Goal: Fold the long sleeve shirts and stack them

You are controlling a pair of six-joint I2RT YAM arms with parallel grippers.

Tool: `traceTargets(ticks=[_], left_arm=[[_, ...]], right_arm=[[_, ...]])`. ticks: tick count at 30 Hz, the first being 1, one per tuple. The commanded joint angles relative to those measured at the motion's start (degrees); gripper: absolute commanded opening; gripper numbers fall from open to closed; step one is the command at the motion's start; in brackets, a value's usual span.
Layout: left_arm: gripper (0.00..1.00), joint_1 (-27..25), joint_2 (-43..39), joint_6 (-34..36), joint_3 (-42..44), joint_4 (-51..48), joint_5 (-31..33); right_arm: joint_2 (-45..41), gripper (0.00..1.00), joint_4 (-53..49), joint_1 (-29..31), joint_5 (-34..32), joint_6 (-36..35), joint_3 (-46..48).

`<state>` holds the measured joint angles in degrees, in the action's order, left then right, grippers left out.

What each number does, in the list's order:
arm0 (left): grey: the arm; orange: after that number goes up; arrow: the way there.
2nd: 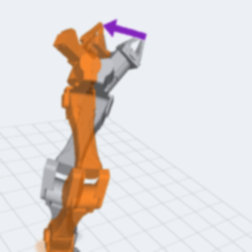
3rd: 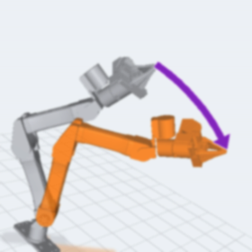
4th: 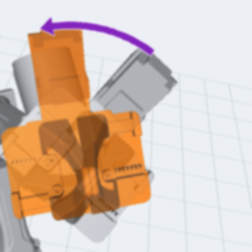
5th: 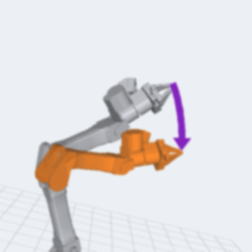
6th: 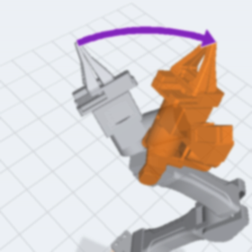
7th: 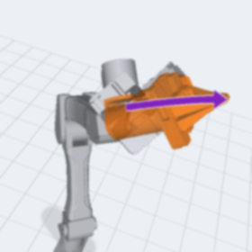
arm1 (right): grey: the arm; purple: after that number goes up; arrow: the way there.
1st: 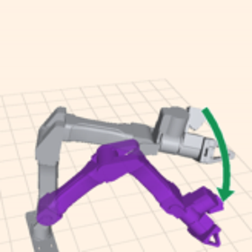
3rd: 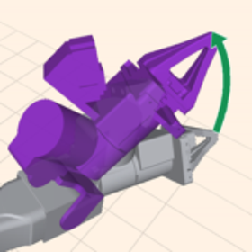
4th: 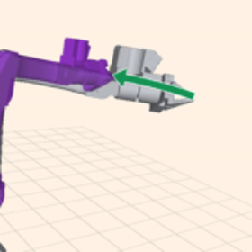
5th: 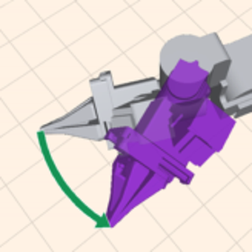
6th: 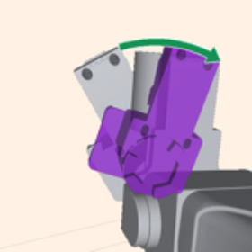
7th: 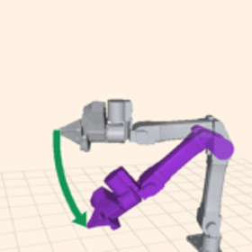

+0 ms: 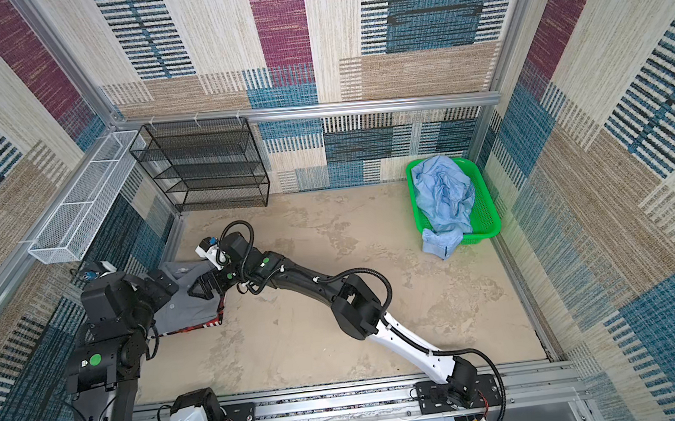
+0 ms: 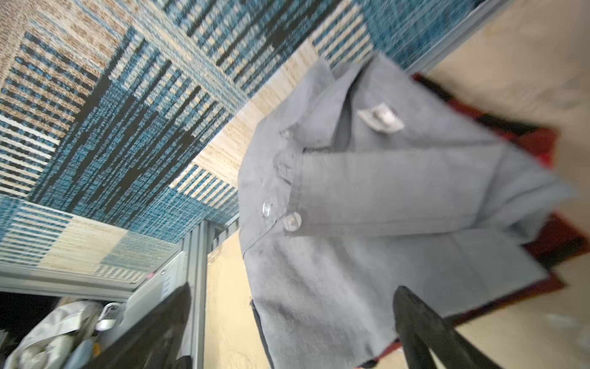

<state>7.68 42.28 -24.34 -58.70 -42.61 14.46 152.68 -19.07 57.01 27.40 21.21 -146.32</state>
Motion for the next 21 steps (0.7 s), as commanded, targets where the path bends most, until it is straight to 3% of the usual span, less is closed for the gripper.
traceTargets(ticks=[1, 8, 12, 16, 20, 21], left_arm=[[0.99, -1.58, 1.59, 5.40, 2.22, 4.25, -7.14], [0.99, -4.05, 0.60, 5.21, 16.39, 21.43, -13.13], [0.99, -4.51, 2.06, 6.60, 22.71, 27.26, -12.33], [0.99, -4.62, 6.18, 6.79, 26.17, 32.71, -10.88], [0.99, -4.61, 12.65, 5.59, 29.67, 41.22, -8.33], [0.99, -4.60, 14.95, 4.72, 30.40, 43.03, -6.85]], right_arm=[[-27.70, 1.00, -3.45, -0.49, -13.77, -8.06, 7.19], [-60.23, 1.00, 12.91, -5.96, -29.21, -9.21, 50.51], [-79.89, 1.00, 23.71, -10.06, -43.78, -13.18, 77.39], [-95.36, 1.00, 24.76, -20.17, -52.45, -16.28, 97.72], [-106.49, 1.00, 38.56, -32.24, -57.43, -20.90, 120.29], [-107.67, 1.00, 42.44, -35.07, -55.54, -20.22, 124.56]])
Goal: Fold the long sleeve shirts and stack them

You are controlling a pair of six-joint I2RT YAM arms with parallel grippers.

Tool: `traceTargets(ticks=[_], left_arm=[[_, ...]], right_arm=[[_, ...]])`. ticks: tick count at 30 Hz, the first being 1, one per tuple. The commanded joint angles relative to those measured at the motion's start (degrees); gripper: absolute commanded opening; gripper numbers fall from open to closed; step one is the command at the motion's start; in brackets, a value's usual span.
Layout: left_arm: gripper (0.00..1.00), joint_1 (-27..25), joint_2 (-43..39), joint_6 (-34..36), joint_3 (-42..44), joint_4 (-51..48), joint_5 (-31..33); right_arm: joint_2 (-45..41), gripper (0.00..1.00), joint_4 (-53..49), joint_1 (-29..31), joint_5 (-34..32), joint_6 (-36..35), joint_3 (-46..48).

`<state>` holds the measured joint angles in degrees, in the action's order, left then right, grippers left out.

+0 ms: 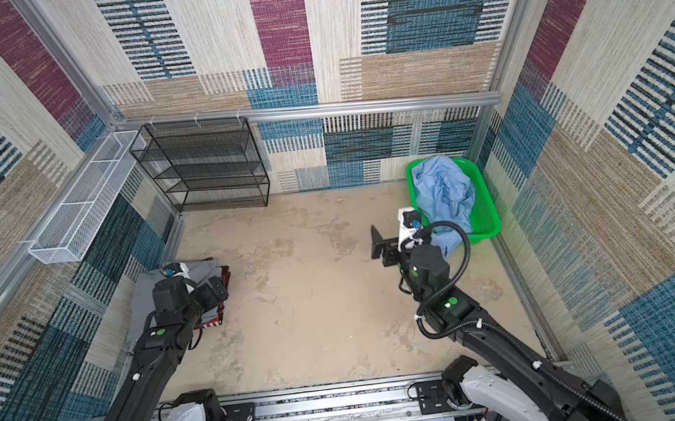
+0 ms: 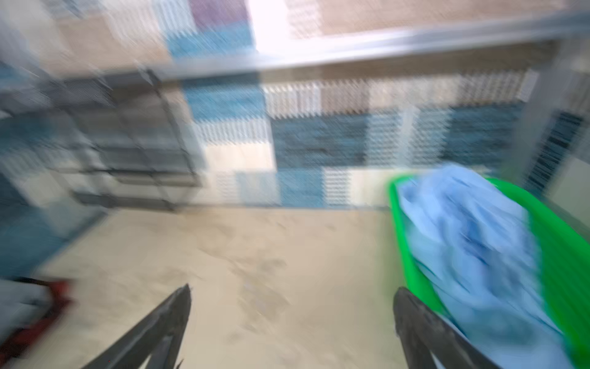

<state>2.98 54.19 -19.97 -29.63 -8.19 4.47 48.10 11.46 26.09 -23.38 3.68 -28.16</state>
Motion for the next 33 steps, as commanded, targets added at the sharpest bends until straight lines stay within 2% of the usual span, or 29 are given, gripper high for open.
traceTargets(ticks=[1, 3, 5, 7, 8, 12, 14, 15, 16, 17, 18, 19, 20, 21, 22, 23, 24, 25, 26, 27, 28, 31, 33], left_arm=[[0.99, 0.14, 5.21, 1.02, 1.71, 11.44, 2.74], [0.99, -0.67, 8.40, 3.56, -0.09, 12.89, 4.16], [0.99, -1.03, 10.50, 5.25, -0.70, 14.40, 6.52], [0.99, -2.23, 12.41, 9.49, 4.27, 24.76, 7.56], [0.99, -2.51, 13.53, 8.95, 6.59, 29.99, 8.68], [0.99, -3.58, 20.78, 10.47, 7.65, 42.44, 7.87], [0.99, -3.56, 24.40, 11.35, 0.33, 31.45, 9.04], [0.99, -3.76, 26.58, 15.29, -0.37, 34.90, 8.62], [0.99, -3.94, 27.60, 18.31, 0.33, 39.11, 7.46], [0.99, -3.91, 27.64, 18.69, 1.58, 40.68, 7.08], [0.99, -3.20, 29.68, 16.96, 5.93, 51.83, 8.05], [0.99, -2.93, 33.14, 17.09, 9.25, 62.70, 9.04], [0.99, -3.45, 34.92, 18.56, 8.68, 63.27, 8.66], [0.99, -4.23, 32.80, 18.19, 3.82, 49.19, 8.68], [0.99, -3.31, 33.46, 17.78, 4.29, 51.97, 7.19], [0.99, -3.31, 34.97, 18.67, 6.02, 58.44, 7.63], [0.99, -3.36, 33.66, 17.99, 5.36, 54.17, 7.39], [0.99, -3.35, 32.62, 17.64, 4.44, 50.77, 7.25], [0.99, -3.38, 33.40, 18.06, 5.18, 53.95, 7.54], [0.99, -3.69, 34.27, 18.63, 6.66, 58.61, 8.59], [0.99, -4.19, 33.39, 18.30, 7.11, 57.76, 9.89], [0.99, -4.69, 33.75, 19.08, 7.52, 59.50, 10.24], [0.99, -4.83, 33.45, 19.01, 6.20, 56.14, 10.23]], right_arm=[[-3.76, 1.00, 17.16, -6.06, -3.36, -2.13, 10.40], [-1.16, 1.00, 26.77, -8.56, -0.83, -4.26, 14.41], [6.06, 1.00, 32.66, -11.36, -3.23, -4.97, 14.87], [13.47, 1.00, 37.55, -14.29, -2.69, -2.23, 15.49], [16.42, 1.00, 41.01, -14.63, -2.56, -2.76, 15.90], [30.41, 1.00, 56.60, -16.53, -2.65, -4.84, 17.36], [32.64, 1.00, 58.06, -17.83, -1.51, -5.39, 16.84], [34.78, 1.00, 61.53, -19.03, -1.99, -4.07, 17.40], [35.50, 1.00, 63.69, -21.10, 0.51, -3.07, 18.21], [34.52, 1.00, 60.26, -22.62, 5.88, -2.06, 17.71], [35.74, 1.00, 60.62, -24.44, 10.33, -2.07, 17.09], [36.93, 1.00, 57.81, -24.65, 11.72, -2.51, 14.83], [37.85, 1.00, 54.63, -24.72, 13.57, -2.89, 12.89], [38.98, 1.00, 55.76, -24.75, 13.94, -3.15, 12.56], [38.00, 1.00, 55.27, -25.46, 16.18, -2.74, 13.14], [39.36, 1.00, 60.63, -26.07, 18.08, -3.09, 16.17], [42.37, 1.00, 73.45, -25.99, 15.81, -2.70, 19.55], [38.68, 1.00, 62.72, -26.08, 15.84, -1.74, 17.44], [39.58, 1.00, 61.68, -26.13, 15.51, -2.19, 16.49], [41.85, 1.00, 69.87, -25.86, 15.60, -2.71, 18.30], [38.95, 1.00, 62.38, -25.88, 15.56, -2.32, 16.96], [39.47, 1.00, 63.26, -25.77, 16.32, -2.95, 17.00], [39.69, 1.00, 63.52, -25.82, 16.30, -3.20, 17.03]])
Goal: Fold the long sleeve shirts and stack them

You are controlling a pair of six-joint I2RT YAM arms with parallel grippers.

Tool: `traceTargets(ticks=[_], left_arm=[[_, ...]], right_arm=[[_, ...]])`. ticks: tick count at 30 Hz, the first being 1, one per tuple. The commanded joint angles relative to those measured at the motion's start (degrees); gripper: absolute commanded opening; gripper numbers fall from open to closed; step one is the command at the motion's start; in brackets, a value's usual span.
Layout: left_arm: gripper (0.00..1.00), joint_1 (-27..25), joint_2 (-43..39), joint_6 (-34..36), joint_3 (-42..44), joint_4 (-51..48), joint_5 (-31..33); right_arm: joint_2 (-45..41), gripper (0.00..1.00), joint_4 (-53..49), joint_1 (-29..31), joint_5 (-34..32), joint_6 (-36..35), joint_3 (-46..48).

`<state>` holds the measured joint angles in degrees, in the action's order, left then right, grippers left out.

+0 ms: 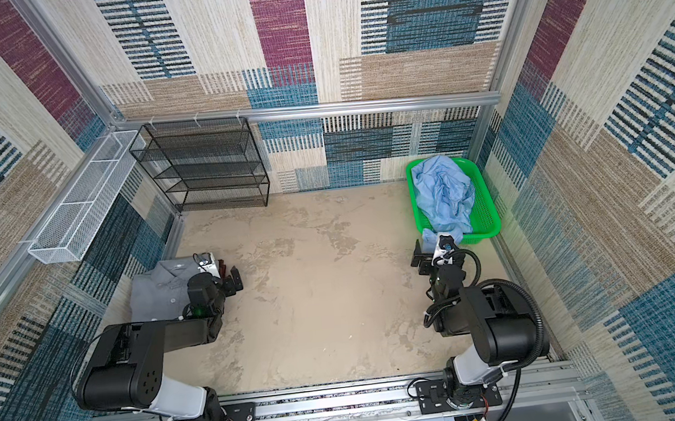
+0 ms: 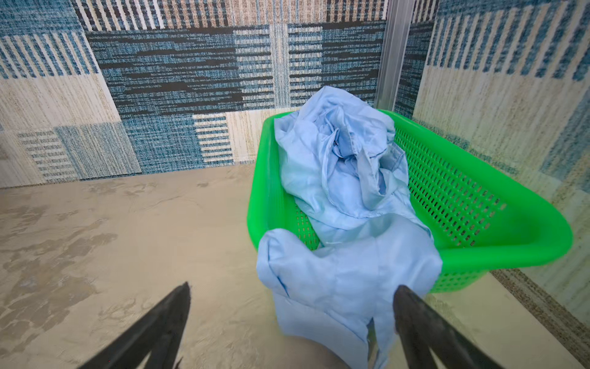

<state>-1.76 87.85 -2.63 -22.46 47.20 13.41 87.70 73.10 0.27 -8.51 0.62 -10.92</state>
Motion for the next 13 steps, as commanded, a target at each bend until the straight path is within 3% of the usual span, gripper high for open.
traceTargets(ticks=[1, 13], left_arm=[[0.99, -0.09, -0.16, 1.67, -0.77, 1.15, 1.27], [0.99, -0.09, 0.12, 1.83, -0.57, 2.09, 1.31]], right_arm=[[-0.07, 1.00, 1.82, 0.01, 1.54, 0.08, -0.13], [0.09, 1.00, 1.90, -0.05, 2.25, -0.25, -0.23]])
